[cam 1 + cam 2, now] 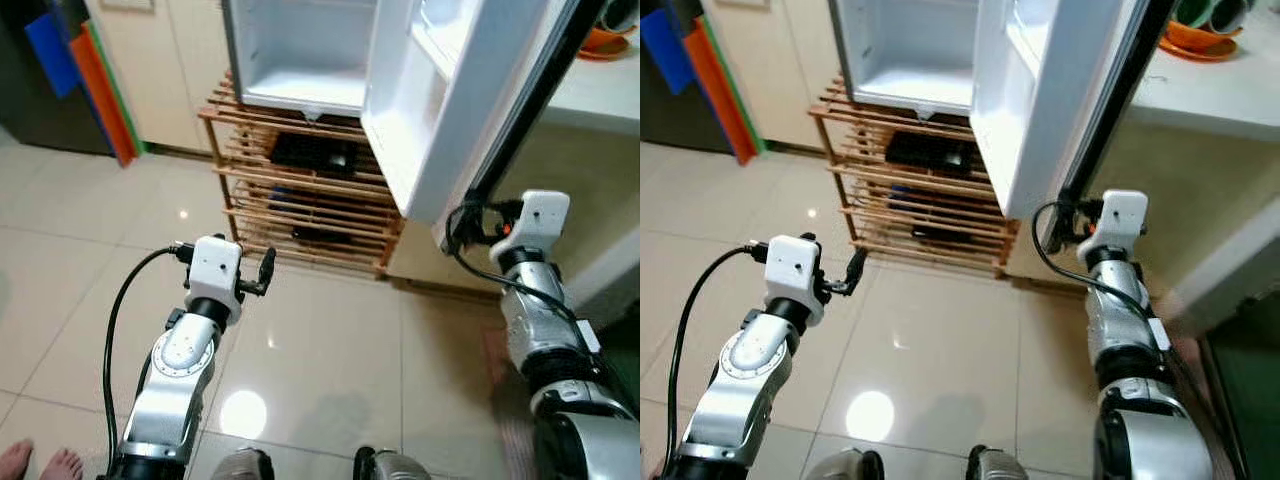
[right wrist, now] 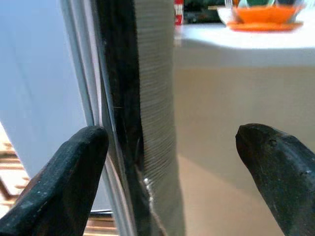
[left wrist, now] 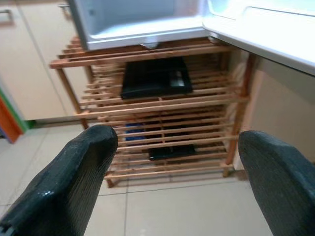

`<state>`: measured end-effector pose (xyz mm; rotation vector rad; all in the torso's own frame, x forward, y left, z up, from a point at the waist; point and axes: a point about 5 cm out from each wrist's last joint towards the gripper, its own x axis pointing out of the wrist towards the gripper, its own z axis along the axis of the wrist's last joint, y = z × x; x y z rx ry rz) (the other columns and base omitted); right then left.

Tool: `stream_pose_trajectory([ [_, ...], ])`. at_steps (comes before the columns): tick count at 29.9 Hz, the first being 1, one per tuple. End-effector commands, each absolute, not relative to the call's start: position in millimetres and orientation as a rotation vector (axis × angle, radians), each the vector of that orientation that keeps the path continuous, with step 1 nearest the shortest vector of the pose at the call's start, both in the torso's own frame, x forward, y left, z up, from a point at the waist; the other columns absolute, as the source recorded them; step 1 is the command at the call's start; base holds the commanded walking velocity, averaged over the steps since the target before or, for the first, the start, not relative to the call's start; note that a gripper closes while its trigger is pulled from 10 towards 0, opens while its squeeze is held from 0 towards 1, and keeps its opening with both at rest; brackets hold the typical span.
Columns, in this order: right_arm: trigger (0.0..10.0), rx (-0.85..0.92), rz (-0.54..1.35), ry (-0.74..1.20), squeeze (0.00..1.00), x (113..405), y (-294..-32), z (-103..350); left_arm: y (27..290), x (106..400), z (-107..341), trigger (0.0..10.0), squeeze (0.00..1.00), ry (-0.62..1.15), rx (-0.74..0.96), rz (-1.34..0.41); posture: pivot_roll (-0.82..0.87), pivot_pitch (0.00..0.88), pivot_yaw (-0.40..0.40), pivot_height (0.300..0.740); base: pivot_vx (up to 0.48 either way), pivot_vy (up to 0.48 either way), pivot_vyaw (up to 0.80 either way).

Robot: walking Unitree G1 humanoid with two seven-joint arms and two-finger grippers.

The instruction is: Restocking fridge

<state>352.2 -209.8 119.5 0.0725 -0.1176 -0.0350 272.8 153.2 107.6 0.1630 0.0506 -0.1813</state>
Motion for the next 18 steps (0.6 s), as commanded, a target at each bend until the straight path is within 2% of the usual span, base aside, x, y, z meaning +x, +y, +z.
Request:
stream_pose_trajectory([
  [1,10.0,0.135,0.038,-0.216,0.00,365,-191,150,152,273,111,10.0,0.00,0.043,0.169,-0.183,0.08,0.138,-0.025,0.740,0.000,0.000,0.00],
  [5,10.0,0.183,0.139,-0.246,0.00,365,-164,159,150,275,113,10.0,0.00,0.040,0.169,-0.186,0.07,0.143,-0.028,0.740,0.000,0.000,0.00],
  [6,10.0,0.183,0.139,-0.246,0.00,365,-164,159,150,275,113,10.0,0.00,0.040,0.169,-0.186,0.07,0.143,-0.028,0.740,0.000,0.000,0.00],
  [7,10.0,0.205,0.186,-0.256,0.00,361,-152,160,150,273,112,10.0,0.00,0.042,0.168,-0.187,0.07,0.143,-0.028,0.740,0.000,0.000,0.00],
  [18,10.0,0.288,0.312,-0.261,0.00,346,-126,170,147,276,111,10.0,0.00,0.049,0.167,-0.197,0.07,0.136,-0.027,0.740,0.000,0.000,0.00],
])
